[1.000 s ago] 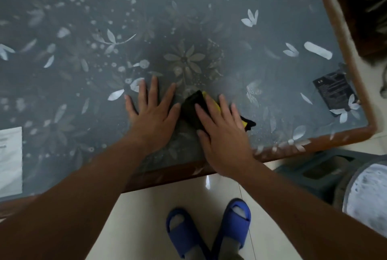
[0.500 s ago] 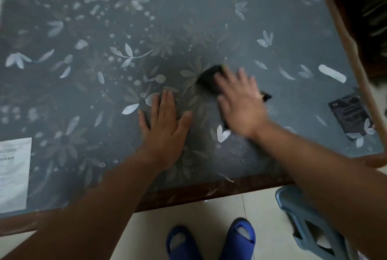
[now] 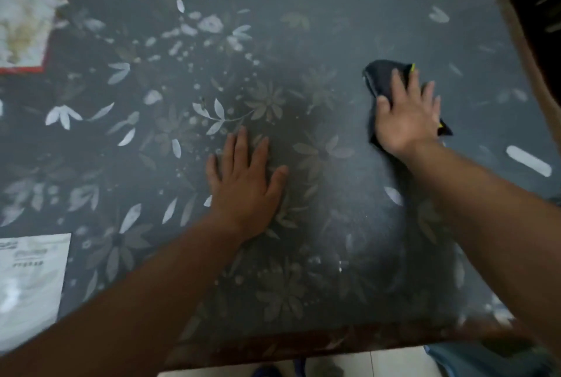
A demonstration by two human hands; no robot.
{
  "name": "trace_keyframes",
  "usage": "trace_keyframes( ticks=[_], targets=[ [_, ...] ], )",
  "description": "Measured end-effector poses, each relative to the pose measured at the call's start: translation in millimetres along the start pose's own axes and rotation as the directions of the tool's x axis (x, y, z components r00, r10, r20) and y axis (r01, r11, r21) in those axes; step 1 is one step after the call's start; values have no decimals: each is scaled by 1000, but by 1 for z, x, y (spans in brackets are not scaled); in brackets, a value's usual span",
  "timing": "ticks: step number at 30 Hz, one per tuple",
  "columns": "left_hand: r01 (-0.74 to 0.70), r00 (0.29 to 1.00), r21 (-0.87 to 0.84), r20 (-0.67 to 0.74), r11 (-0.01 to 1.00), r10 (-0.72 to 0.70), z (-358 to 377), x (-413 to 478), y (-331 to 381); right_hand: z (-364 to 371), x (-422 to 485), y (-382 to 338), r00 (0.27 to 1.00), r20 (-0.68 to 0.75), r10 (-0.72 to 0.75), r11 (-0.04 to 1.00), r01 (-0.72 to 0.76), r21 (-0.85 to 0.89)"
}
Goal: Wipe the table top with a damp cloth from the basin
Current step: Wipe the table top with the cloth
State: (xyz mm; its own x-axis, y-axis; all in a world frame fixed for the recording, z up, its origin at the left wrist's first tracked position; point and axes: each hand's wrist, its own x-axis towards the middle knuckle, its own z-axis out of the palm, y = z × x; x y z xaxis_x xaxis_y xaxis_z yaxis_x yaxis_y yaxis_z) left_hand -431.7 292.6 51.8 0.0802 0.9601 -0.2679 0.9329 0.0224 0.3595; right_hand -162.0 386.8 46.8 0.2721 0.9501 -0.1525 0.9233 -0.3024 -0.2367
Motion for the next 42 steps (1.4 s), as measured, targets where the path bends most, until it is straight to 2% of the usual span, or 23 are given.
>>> trace_keyframes(
  ticks=[2, 4, 6, 8, 10, 12, 14, 16, 18, 19, 21, 23, 25, 27, 28, 29, 30, 32, 34, 36, 39, 40, 42],
  targets=[
    [13, 1000, -7, -26, 1000, -13, -7, 24, -3, 15, -7, -33, 983, -8, -182, 981, 181, -64],
    [54, 998, -20, -44, 998, -55, -15, 49, -3, 28, -51, -54, 837, 102, -537, 836, 544, -64],
    [102, 993, -8, -62, 995, -103, -24, 76, 0, 27, -69, -45, 708, 204, -677, 719, 695, -26],
    [114, 992, 30, -61, 993, -112, -33, 108, 4, 18, -17, -26, 769, 101, -631, 769, 637, -53],
    [110, 993, 65, -54, 992, -106, -42, 139, 6, 3, 68, -15, 932, -23, -362, 929, 359, -84],
    [122, 992, 114, -44, 986, -118, -49, 167, 3, -11, 117, -31, 991, 26, -128, 991, 129, -30],
    [151, 989, 137, -9, 979, -151, -53, 188, 1, 0, 100, -52, 959, 27, -281, 957, 282, -61],
    [170, 984, 154, 36, 973, -177, -56, 198, -1, 9, 53, -55, 763, 149, -629, 764, 642, -60],
    [170, 979, 154, 91, 973, -185, -59, 201, -2, 4, 54, -40, 653, 235, -720, 662, 748, -50],
    [168, 976, 146, 116, 975, -186, -60, 201, -2, 1, 80, -34, 705, 190, -683, 707, 704, -67],
    [169, 973, 130, 137, 977, -187, -63, 202, -1, -13, 151, -38, 905, 67, -420, 902, 424, -79],
    [180, 967, 120, 159, 976, -198, -66, 203, 0, -24, 206, -63, 978, 65, -198, 979, 201, -33],
    [183, 963, 122, 176, 975, -203, -66, 204, -1, -12, 205, -102, 953, 67, -296, 950, 301, -78],
    [179, 963, 116, 182, 977, -199, -66, 205, -2, 3, 167, -128, 779, 161, -606, 778, 623, -84],
    [180, 962, 107, 187, 978, -197, -67, 206, -2, 6, 150, -126, 680, 201, -705, 685, 726, -55],
    [179, 960, 95, 199, 979, -195, -68, 207, -2, 4, 149, -120, 639, 223, -736, 647, 761, -48],
    [178, 956, 82, 220, 981, -192, -70, 207, -2, -1, 163, -111, 658, 210, -724, 661, 748, -64],
    [168, 950, 62, 256, 984, -178, -73, 206, -3, -15, 216, -103, 850, 143, -507, 850, 521, -78],
    [162, 949, 50, 265, 985, -170, -74, 207, -4, -23, 256, -117, 950, 119, -288, 952, 297, -71],
    [152, 947, 32, 280, 988, -155, -75, 208, -4, -7, 243, -156, 901, 109, -420, 893, 432, -129],
    [144, 943, -9, 303, 990, -134, -78, 209, -7, 12, 182, -182, 607, 238, -758, 618, 786, -37],
    [142, 944, -16, 302, 990, -131, -79, 208, -8, 11, 182, -178, 588, 242, -772, 598, 800, -36],
    [140, 943, -17, 306, 990, -128, -81, 207, -8, 6, 210, -176, 758, 158, -632, 754, 649, -98]
  ],
)
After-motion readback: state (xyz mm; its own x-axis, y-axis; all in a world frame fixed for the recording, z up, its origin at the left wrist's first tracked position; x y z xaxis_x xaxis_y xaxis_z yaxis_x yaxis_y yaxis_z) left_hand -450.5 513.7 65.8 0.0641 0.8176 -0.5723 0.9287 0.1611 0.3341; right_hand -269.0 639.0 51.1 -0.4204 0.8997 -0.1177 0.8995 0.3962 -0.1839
